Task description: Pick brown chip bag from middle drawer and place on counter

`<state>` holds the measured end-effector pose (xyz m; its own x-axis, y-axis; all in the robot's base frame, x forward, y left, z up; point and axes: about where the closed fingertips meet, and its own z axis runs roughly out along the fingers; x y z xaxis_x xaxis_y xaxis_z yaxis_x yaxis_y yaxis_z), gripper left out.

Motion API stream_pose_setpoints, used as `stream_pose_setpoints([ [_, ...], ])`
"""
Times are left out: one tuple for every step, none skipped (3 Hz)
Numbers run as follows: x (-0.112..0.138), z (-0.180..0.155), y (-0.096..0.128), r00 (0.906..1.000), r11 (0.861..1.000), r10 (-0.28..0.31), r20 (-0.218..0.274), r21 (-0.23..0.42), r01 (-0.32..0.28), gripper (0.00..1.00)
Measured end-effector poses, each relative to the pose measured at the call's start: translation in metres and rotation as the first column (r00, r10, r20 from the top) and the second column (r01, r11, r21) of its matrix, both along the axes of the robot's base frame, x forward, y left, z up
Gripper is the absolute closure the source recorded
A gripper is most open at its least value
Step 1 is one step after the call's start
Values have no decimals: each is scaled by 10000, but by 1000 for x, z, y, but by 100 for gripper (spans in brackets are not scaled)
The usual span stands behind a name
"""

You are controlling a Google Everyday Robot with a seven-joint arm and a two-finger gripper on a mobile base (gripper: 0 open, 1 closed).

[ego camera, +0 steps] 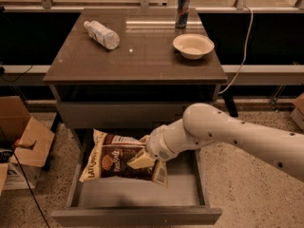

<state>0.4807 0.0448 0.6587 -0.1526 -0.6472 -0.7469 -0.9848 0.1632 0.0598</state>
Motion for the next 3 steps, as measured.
stream_pose_setpoints([
  [-1,56,-6,9924,9985,405,1164,-414,-359,100],
  [6,115,-9,9675,9952,706,2429,-825,-519,100],
  [20,162,-12,9392,9938,1059,3266,-671,-888,100],
])
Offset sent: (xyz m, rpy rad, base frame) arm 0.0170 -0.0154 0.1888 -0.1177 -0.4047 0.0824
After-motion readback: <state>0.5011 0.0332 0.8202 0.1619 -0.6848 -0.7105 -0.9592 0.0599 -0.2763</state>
